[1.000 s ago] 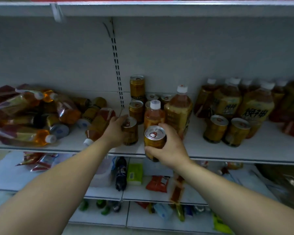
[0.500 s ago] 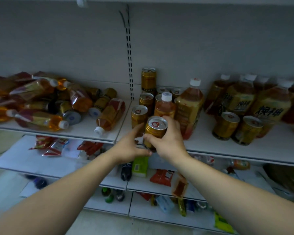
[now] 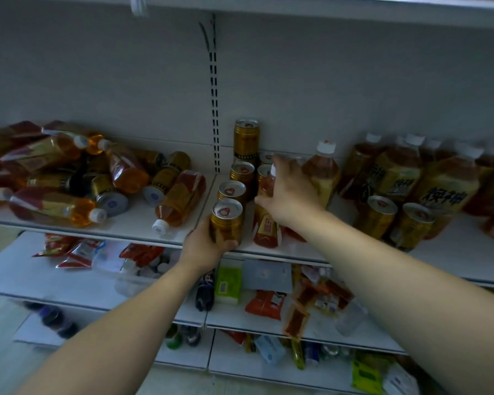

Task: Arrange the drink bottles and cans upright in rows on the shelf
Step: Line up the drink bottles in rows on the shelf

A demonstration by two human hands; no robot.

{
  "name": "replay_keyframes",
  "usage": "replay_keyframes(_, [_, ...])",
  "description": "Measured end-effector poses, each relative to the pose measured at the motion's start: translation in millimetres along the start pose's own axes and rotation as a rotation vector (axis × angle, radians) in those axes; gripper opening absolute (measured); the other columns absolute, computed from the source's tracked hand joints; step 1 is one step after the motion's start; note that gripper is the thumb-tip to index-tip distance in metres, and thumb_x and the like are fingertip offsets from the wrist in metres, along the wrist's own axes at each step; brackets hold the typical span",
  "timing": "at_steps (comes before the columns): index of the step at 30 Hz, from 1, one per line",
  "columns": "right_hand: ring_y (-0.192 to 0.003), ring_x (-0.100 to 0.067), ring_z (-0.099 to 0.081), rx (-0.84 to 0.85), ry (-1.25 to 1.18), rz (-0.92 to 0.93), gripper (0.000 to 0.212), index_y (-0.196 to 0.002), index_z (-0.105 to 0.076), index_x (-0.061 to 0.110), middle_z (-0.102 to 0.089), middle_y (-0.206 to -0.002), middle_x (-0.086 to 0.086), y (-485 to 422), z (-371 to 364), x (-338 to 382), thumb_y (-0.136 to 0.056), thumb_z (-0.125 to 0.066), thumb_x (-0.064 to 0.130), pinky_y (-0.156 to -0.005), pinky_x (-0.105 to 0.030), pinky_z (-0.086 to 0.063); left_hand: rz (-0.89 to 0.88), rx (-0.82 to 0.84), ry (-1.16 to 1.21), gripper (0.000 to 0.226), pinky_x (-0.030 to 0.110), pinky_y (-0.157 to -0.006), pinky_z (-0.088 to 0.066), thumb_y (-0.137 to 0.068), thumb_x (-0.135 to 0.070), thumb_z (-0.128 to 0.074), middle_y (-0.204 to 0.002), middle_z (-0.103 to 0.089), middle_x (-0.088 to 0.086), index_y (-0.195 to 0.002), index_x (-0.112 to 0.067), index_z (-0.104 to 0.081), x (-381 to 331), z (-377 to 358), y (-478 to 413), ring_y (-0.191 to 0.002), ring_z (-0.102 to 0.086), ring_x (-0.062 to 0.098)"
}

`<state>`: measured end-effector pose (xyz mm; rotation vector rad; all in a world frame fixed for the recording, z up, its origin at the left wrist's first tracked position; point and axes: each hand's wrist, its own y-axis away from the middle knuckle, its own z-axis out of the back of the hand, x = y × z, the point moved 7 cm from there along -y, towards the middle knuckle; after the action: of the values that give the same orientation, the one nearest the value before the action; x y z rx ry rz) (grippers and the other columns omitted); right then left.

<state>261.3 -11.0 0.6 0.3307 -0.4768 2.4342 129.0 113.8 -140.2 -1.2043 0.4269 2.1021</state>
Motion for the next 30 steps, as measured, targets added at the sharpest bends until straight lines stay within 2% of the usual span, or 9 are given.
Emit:
replay_keyframes(7, [-0.13, -0.031, -0.038, -0.066, 0.061, 0.053, 0.099, -0.151, -0.007, 0.024, -0.037, -0.146, -0.011, 3.2, -6.5, -8.3, -0.079, -0.072, 0.043, -0.099, -0.04, -0.036, 0.092, 0.03, -0.066, 0.081, 0.03, -0.082, -0.038, -0.054, -0.048, -0.081, -0.105, -0.058, -0.017, -0.124, -0.038, -0.041, -0.4, -15.0, -24.2, -0.106, -0.058, 0.016])
replay_keyframes(10, [-0.132, -0.029, -0.036, -0.037, 0.058, 0.066, 0.097, -0.151, -0.007, 0.024, -0.035, -0.148, -0.008, 4.6, -6.6, -8.7, -0.08, -0.07, 0.047, -0.102, -0.04, -0.034, 0.015, 0.031, -0.096, 0.097, 0.033, -0.093, -0.039, -0.053, -0.049, -0.083, -0.13, -0.052, -0.007, -0.134, -0.031, -0.033, -7.3, -10.8, -23.2, -0.123, -0.048, 0.019])
replay_keyframes(12, [-0.131, -0.027, -0.036, -0.045, 0.001, 0.082, 0.092, -0.151, -0.015, 0.024, -0.039, -0.145, -0.007, 7.9, -0.8, -9.4, -0.08, -0.067, 0.051, -0.103, -0.038, -0.032, -0.082, -0.051, -0.203, 0.112, 0.04, -0.11, -0.027, -0.058, -0.055, -0.078, -0.151, -0.028, 0.002, -0.146, -0.024, -0.018, -24.5, 3.6, -20.4, -0.14, -0.025, 0.022])
replay_keyframes(16, [-0.12, -0.029, -0.039, -0.463, -0.201, 0.113, 0.064, -0.136, -0.044, 0.015, -0.049, -0.127, -0.015, 15.7, 54.5, -27.4, -0.082, -0.069, 0.038, -0.098, -0.035, -0.031, -0.316, -0.127, -0.286, 0.1, 0.041, -0.113, -0.02, -0.067, -0.058, -0.071, -0.154, -0.022, 0.005, -0.147, -0.021, -0.023, -92.2, 26.5, -16.8, -0.141, -0.017, 0.022])
replay_keyframes(18, [-0.124, -0.029, -0.036, -0.57, -0.295, -0.049, 0.075, -0.139, -0.04, 0.013, -0.045, -0.132, -0.016, 7.6, 73.8, -55.8, -0.077, -0.074, 0.036, -0.101, -0.034, -0.029, -0.389, -0.059, -0.324, 0.09, 0.041, -0.11, -0.028, -0.069, -0.055, -0.072, -0.151, -0.028, 0.003, -0.143, -0.024, -0.031, -127.0, 18.4, -17.8, -0.136, -0.027, 0.023])
replay_keyframes(20, [-0.126, -0.027, -0.041, -0.367, -0.384, -0.229, 0.086, -0.141, -0.037, 0.013, -0.045, -0.136, -0.013, -12.3, 64.4, -82.9, -0.071, -0.077, 0.043, -0.104, -0.035, -0.034, -0.372, 0.07, -0.308, 0.086, 0.035, -0.102, -0.035, -0.068, -0.048, -0.075, -0.144, -0.037, 0.002, -0.14, -0.024, -0.034, -149.3, 0.5, -19.9, -0.13, -0.036, 0.022])
replay_keyframes(23, [-0.106, -0.022, -0.061, -0.003, -0.489, -0.234, 0.071, -0.122, -0.055, 0.012, -0.064, -0.115, -0.007, -22.9, 33.8, -92.3, -0.066, -0.076, 0.048, -0.094, -0.04, -0.05, -0.294, 0.266, -0.192, 0.077, 0.024, -0.075, -0.041, -0.06, -0.042, -0.076, -0.112, -0.053, -0.013, -0.127, -0.035, -0.04, -158.0, -26.1, -21.7, -0.108, -0.055, 0.013])
replay_keyframes(27, [-0.098, -0.017, -0.064, -0.058, -0.534, -0.204, 0.071, -0.121, -0.052, 0.015, -0.065, -0.108, -0.002, -19.9, 31.1, -102.3, -0.064, -0.081, 0.045, -0.088, -0.038, -0.052, -0.186, 0.269, -0.146, 0.085, 0.018, -0.062, -0.039, -0.066, -0.026, -0.076, -0.099, -0.054, -0.015, -0.134, -0.031, -0.026, -148.8, -32.3, -27.1, -0.085, -0.052, 0.0])
replay_keyframes(30, [-0.089, -0.01, -0.062, -0.15, -0.55, -0.177, 0.063, -0.112, -0.054, 0.019, -0.064, -0.1, 0.005, -7.8, 39.0, -110.6, -0.062, -0.081, 0.046, -0.074, -0.027, -0.051, -0.176, 0.241, -0.121, 0.08, 0.02, -0.062, -0.041, -0.062, -0.024, -0.076, -0.097, -0.056, -0.015, -0.129, -0.027, -0.032, -149.0, -32.9, -26.6, -0.09, -0.056, 0.003])
